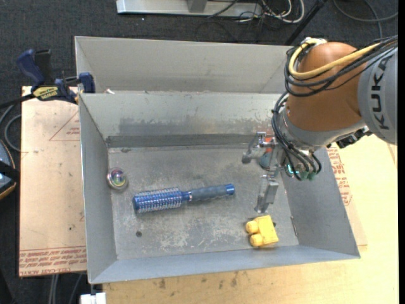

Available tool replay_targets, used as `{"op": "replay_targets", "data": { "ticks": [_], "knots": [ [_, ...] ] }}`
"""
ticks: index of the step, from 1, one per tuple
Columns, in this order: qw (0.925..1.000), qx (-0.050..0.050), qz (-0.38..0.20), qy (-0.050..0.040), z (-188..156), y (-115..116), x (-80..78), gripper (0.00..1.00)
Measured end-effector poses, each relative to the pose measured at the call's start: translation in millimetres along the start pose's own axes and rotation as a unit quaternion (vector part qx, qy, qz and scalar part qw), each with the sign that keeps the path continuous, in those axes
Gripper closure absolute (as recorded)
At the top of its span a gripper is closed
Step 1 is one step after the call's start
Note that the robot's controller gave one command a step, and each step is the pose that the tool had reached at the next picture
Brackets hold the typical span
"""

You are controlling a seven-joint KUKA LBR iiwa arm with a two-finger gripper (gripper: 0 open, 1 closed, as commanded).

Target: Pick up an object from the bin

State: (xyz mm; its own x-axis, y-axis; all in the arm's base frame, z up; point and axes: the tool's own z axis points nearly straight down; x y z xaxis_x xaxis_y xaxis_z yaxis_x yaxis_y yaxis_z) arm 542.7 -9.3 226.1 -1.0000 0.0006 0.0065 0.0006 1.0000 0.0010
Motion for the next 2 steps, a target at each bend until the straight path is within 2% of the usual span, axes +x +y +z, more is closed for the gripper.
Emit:
{"op": "replay_targets", "data": {
  "ticks": [1,2],
  "knots": [
    [0.9962,0.002,-0.086,-0.0153,124.6,35.7,2.9,0.0],
    [0.9948,0.0,-0.102,-0.0077,154.0,28.0,-33.8,0.0]
  ]
}}
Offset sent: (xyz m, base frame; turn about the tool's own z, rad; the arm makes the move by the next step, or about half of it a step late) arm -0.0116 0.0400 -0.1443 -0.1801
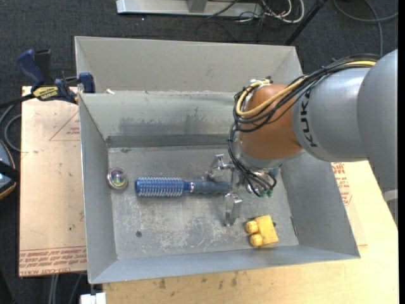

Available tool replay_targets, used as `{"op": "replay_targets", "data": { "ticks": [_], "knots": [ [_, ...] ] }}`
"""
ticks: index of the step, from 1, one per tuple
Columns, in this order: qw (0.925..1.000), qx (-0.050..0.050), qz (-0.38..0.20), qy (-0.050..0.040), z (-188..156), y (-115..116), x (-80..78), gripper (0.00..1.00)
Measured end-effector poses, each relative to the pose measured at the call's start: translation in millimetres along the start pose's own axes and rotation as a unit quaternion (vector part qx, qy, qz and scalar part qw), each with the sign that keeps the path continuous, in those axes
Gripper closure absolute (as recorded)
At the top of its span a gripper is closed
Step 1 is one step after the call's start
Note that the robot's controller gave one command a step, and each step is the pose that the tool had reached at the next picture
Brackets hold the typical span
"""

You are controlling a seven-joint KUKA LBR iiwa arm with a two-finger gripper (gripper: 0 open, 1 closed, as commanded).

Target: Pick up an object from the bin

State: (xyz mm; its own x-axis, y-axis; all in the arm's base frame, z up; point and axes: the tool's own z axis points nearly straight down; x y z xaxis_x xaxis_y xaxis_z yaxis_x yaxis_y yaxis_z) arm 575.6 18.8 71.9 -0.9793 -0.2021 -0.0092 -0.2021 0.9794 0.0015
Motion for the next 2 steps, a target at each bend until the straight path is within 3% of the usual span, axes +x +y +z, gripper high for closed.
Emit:
{"op": "replay_targets", "data": {
  "ticks": [1,2],
  "knots": [
    [1.0,0.001,0.001,-0.0044,-3.0,-0.5,-1.6,1.0],
    [0.9994,0.001,-0.034,-0.0011,-147.7,2.1,-19.8,1.0]
  ]
}}
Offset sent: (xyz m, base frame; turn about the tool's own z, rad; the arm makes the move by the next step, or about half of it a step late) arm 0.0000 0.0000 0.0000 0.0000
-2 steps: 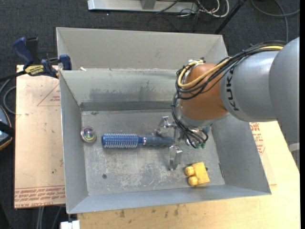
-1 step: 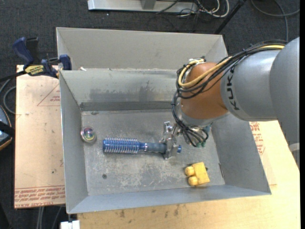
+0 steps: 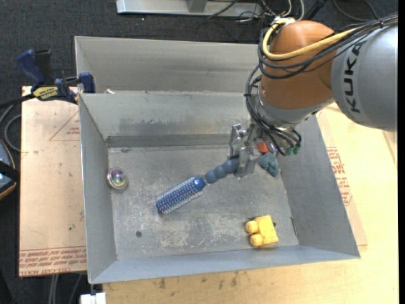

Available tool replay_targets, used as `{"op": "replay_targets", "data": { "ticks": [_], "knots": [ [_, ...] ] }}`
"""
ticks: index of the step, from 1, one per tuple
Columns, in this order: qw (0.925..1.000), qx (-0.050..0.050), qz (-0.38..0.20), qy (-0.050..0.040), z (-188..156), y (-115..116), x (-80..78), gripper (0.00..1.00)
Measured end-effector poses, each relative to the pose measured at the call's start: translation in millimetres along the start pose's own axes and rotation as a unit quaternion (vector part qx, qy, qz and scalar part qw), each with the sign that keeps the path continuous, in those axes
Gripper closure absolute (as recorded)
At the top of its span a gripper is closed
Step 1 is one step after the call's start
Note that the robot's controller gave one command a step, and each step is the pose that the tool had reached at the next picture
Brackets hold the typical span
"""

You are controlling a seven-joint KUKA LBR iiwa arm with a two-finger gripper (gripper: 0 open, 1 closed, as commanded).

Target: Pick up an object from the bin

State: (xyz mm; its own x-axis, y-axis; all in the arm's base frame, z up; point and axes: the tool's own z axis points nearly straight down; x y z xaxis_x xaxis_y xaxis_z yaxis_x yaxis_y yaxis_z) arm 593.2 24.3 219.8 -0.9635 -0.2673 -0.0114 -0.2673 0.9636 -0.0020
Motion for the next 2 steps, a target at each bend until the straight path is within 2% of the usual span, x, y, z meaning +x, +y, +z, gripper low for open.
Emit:
{"op": "replay_targets", "data": {
  "ticks": [1,2],
  "knots": [
    [1.0,-0.001,0.0,0.004,4.2,0.3,1.8,0.0],
    [0.9995,-0.003,0.031,0.0085,131.2,36.2,-2.2,0.0]
  ]
}}
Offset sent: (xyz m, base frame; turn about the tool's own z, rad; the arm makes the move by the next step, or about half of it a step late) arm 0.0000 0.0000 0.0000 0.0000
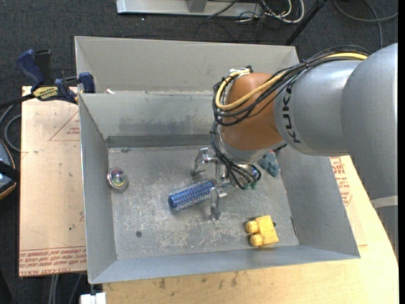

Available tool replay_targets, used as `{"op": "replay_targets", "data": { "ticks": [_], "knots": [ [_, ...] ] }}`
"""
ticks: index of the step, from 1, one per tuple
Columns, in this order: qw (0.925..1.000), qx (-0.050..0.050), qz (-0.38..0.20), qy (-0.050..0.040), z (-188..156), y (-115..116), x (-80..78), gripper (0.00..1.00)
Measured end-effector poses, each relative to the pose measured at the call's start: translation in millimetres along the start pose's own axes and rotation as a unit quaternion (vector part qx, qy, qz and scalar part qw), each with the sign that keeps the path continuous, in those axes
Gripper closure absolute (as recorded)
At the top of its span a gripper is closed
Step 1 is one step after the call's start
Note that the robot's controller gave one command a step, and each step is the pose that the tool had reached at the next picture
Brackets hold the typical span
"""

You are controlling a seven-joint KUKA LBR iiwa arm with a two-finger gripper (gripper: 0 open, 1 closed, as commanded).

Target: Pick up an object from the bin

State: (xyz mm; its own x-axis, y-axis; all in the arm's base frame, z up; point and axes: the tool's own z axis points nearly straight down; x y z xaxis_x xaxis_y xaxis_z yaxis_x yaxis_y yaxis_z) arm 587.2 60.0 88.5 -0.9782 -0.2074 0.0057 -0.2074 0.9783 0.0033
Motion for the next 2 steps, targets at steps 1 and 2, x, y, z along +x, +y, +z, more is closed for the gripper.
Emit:
{"op": "replay_targets", "data": {
  "ticks": [1,2],
  "knots": [
    [1.0,0.001,0.001,-0.0033,-4.5,-1.7,-1.5,1.0],
    [1.0,0.002,-0.001,-0.0084,-148.9,-19.4,-5.6,1.0]
  ]
}}
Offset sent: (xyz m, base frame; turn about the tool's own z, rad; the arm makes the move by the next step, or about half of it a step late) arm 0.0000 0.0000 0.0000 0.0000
